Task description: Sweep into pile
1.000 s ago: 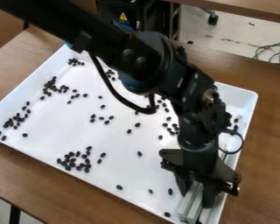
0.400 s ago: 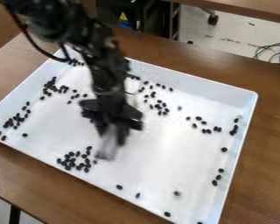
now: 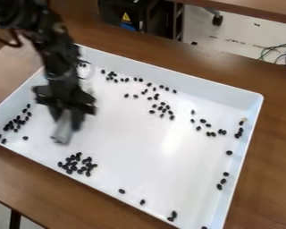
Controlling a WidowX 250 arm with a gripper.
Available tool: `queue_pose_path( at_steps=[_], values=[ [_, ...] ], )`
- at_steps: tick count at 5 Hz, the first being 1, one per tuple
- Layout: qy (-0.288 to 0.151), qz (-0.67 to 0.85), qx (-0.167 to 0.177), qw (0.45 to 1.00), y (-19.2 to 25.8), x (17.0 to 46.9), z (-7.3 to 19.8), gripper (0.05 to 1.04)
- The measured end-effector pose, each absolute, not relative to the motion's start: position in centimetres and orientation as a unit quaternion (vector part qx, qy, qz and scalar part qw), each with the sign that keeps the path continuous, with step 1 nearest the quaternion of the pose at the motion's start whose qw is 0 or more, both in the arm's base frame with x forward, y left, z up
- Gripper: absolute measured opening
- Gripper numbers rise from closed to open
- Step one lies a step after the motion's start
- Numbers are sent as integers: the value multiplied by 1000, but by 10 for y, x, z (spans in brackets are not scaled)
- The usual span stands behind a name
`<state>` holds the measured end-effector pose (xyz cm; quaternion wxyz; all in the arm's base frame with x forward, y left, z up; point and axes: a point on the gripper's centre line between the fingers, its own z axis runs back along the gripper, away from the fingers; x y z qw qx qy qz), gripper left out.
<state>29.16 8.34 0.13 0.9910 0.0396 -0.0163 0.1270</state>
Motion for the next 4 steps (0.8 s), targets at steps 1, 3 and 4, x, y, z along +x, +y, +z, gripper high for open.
queue_pose_path(
  at_steps=[1,3,4],
  values=[
    [-26,123,46,991,120,297,15,364],
    [-93,108,21,990,91,311,83,364],
    [-107,59,-13,992,37,312,93,364]
  ],
)
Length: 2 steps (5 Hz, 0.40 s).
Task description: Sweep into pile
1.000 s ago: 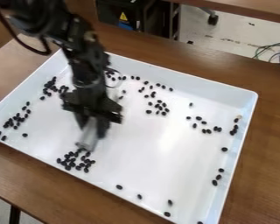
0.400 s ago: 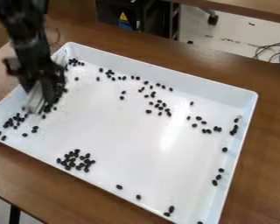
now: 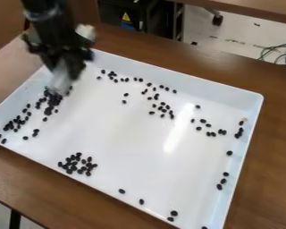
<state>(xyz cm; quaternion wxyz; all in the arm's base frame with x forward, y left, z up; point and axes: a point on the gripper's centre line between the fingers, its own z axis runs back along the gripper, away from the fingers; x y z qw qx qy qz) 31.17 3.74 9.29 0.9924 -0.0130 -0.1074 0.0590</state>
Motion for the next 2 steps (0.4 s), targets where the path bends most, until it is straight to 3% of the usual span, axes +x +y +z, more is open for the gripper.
queue_pose_path(
  at_steps=[2],
  values=[
    [-73,-14,-43,996,-58,279,67,364]
  ],
)
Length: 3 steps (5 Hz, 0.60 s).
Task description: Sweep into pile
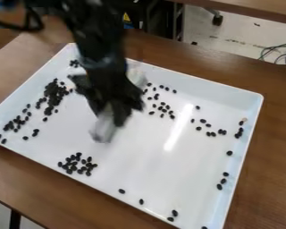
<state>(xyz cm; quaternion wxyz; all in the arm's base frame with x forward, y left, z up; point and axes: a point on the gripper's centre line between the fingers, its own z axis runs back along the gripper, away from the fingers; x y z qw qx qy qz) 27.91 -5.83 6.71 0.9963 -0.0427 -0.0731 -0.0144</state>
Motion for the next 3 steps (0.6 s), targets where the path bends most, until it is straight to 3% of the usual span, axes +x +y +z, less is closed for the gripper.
queue_pose_path(
  at_steps=[1,3],
  values=[
    [-68,-45,-71,994,-106,270,59,364],
    [-44,-89,-64,993,-199,282,43,364]
  ],
)
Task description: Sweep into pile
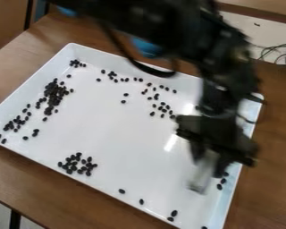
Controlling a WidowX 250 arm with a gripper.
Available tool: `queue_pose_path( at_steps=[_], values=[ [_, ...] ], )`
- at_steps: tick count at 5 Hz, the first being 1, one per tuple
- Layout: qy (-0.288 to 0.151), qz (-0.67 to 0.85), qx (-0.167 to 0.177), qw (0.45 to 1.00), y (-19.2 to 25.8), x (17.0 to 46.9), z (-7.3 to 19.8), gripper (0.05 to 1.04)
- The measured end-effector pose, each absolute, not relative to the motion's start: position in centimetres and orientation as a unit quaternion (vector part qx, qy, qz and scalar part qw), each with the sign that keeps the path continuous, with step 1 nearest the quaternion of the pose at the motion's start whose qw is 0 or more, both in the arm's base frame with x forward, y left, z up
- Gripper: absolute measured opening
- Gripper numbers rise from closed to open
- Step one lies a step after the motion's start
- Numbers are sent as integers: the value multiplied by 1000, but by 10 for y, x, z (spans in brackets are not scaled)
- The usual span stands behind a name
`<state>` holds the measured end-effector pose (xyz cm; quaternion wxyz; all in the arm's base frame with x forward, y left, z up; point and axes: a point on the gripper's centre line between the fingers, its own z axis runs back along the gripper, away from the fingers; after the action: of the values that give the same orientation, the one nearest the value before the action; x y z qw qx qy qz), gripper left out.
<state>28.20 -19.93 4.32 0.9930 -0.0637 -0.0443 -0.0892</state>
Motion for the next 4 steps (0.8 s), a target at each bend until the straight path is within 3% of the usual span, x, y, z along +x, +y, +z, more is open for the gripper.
queue_pose_path(
  at_steps=[2,4],
  values=[
    [-24,-72,-76,994,-215,301,29,364],
    [-68,-71,-78,992,-199,304,42,364]
  ],
)
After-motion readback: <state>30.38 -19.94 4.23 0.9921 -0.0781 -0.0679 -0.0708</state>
